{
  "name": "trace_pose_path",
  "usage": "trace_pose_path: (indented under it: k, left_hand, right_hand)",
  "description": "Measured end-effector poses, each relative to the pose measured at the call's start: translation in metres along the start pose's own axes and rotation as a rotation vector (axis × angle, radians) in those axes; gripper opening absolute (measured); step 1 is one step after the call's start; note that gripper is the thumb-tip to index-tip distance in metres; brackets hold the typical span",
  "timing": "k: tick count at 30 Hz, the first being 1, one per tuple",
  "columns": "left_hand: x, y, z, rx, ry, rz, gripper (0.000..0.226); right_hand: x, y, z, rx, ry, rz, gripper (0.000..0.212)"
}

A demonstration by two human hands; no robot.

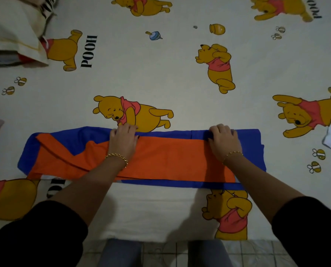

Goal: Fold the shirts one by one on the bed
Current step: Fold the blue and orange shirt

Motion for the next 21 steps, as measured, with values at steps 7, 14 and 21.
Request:
trace_pose_path:
  k: [7, 14, 21]
  left_hand:
    - [0.077, -0.036, 0.046, -0.017, -0.39, -0.063, 0.055]
    - [0.088, -0.074, 0.05, -0.147, -0.293, -0.079, 0.062]
    - [0.094, -0.073, 0.054, -0.175, -0.221, -0.07, 0.065]
  right_hand:
    - [-0.074, -0.031, 0.044, 0.162, 0.146, -0.199, 0.066]
    - [-0.008, -0.055, 0.056, 0.096, -0.079, -0.183, 0.069]
    - [0.07, -0.045, 0.08, 0.02, -0.66, -0.375, 0.111]
Point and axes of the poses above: each hand's wrist, its own z-axis away from the middle knuckle, its own y-axis out of the back of the hand, x = y × z, the point moved 5 cm from there along -z, towards the middle knuckle, and after that the axes turned 5 degrees about y, right-handed, at the moved point
